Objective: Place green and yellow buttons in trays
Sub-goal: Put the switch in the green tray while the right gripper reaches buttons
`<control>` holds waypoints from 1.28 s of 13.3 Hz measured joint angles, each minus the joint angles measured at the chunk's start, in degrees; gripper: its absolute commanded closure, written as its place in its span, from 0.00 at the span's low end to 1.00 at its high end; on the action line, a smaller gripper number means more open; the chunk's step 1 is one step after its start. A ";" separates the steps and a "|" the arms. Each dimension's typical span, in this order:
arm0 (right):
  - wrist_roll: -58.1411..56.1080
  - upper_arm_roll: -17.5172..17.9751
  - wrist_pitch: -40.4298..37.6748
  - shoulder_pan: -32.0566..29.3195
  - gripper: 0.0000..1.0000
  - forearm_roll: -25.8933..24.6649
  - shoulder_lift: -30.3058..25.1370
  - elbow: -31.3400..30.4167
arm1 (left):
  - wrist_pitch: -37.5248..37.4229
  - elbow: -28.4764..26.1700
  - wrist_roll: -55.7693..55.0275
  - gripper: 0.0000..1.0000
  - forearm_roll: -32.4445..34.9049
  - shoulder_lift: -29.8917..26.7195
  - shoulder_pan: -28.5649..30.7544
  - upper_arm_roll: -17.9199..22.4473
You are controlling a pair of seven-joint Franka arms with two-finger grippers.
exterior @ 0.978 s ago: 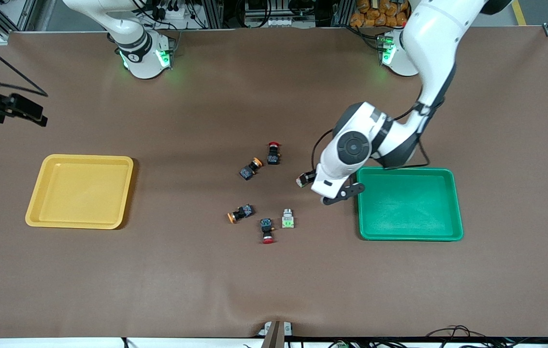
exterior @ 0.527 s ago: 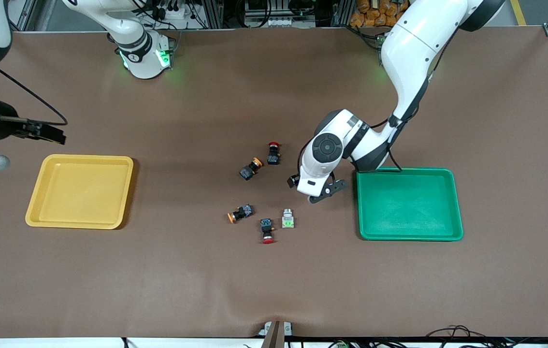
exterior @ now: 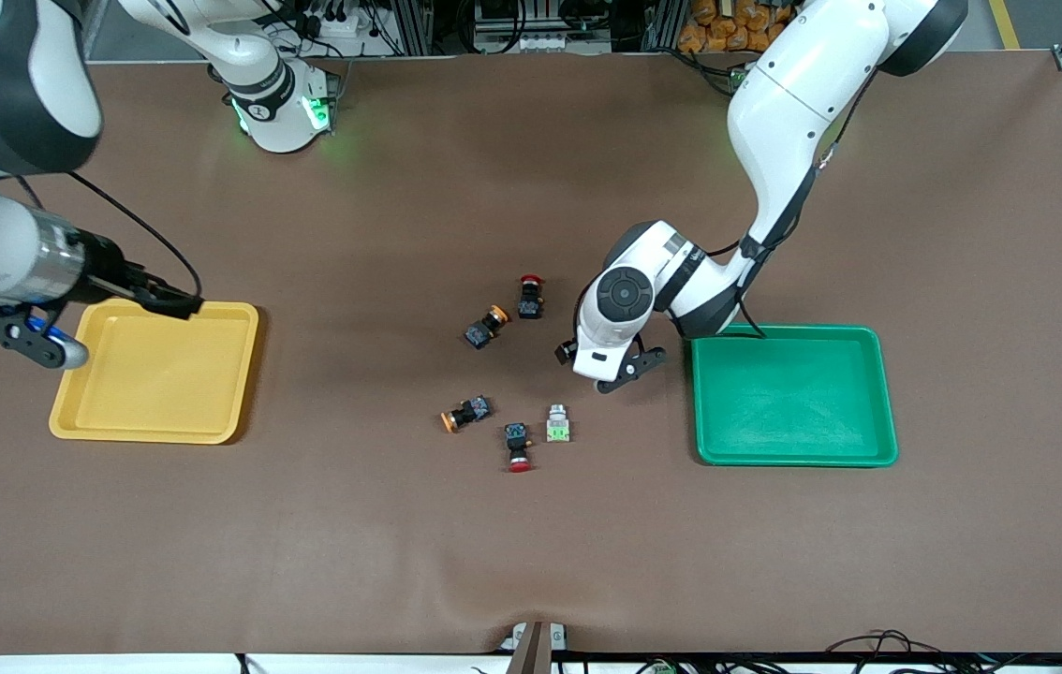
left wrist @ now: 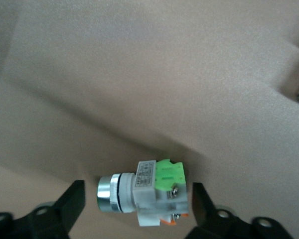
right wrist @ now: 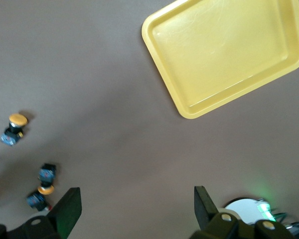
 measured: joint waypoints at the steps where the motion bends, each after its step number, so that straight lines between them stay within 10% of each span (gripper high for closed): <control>1: 3.35 0.57 0.59 0.42 0.00 0.09 0.47 -0.02 | 0.28 0.03 -0.10 1.00 0.00 0.02 -0.02 0.02; 10: 31.78 7.43 17.49 5.22 0.00 0.34 1.98 -10.20 | -13.96 1.80 13.81 1.00 4.78 -10.19 14.41 1.08; 13: 38.70 8.49 21.91 8.27 0.00 0.37 2.72 -12.74 | -14.62 -0.15 21.24 0.00 4.79 -10.25 22.05 1.10; 17: 47.08 12.68 29.55 9.80 0.00 0.25 7.41 -13.72 | -14.36 -1.08 21.56 0.00 4.77 -9.87 22.94 -0.54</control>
